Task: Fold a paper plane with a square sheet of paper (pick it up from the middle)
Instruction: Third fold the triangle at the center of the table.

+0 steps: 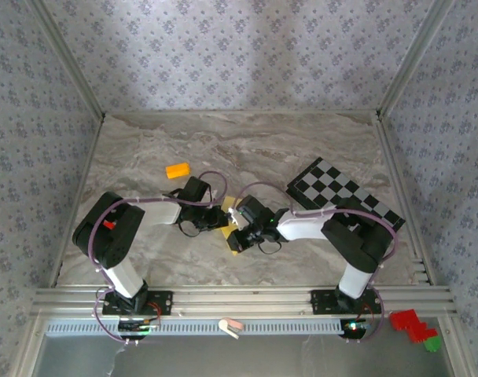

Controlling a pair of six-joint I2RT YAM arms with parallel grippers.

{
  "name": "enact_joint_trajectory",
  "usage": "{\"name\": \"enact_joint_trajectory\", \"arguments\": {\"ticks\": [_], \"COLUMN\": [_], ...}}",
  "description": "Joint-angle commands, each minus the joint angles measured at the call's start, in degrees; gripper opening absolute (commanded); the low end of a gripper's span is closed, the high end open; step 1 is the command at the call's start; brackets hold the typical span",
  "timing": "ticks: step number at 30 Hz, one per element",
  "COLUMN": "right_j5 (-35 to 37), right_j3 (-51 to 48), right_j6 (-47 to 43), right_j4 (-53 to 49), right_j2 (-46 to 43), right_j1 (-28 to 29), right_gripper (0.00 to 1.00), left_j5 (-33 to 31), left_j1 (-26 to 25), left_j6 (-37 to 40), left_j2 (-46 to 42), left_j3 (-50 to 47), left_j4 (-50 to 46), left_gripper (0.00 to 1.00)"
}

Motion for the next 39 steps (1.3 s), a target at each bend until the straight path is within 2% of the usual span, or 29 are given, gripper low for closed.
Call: {"name": "enact_joint_trajectory", "arguments": {"ticks": [1, 9, 17, 20, 24, 31, 39], "right_j5": [0.2, -0.9, -2.9, -4.1, -6.1, -4.9, -4.8], "right_j3": [-3.4, -4.5, -5.6, -6.3, -7.6, -4.5, -3.9], "right_j6": [0.4, -1.7, -3.1, -1.8, 2.6, 5.6, 6.3], "right_j4": [-8.0, -11.9, -13.9, -11.5, -3.2, 2.8, 3.0], "right_j2": [-0.2, -1.1, -5.9, -10.0, -13.7, -7.8, -1.8], "right_j1": [1.4, 4.3, 4.4, 2.2, 0.0, -0.8, -3.3], "right_gripper": [0.06, 0.03, 0.01, 0.01, 0.02, 0.02, 0.0], "left_j5": [-8.4, -8.9, -9.0, -8.7, -8.6, -8.4, -8.4], "left_j1": [-1.0, -1.0, -1.0, -1.0, -1.1, -1.1, -1.0], "left_j6": [2.0, 2.7, 3.1, 2.9, 2.7, 2.5, 2.5], "left_j2": [5.1, 5.8, 5.6, 5.4, 5.1, 4.9, 4.2], "left_j3": [-1.9, -1.9, -1.5, -1.4, -1.2, -1.0, -0.2], "left_j4": [-5.3, -6.0, -6.8, -6.8, -6.8, -6.9, -7.5], "left_gripper": [0.16, 0.16, 0.16, 0.16, 0.16, 0.16, 0.17]}}
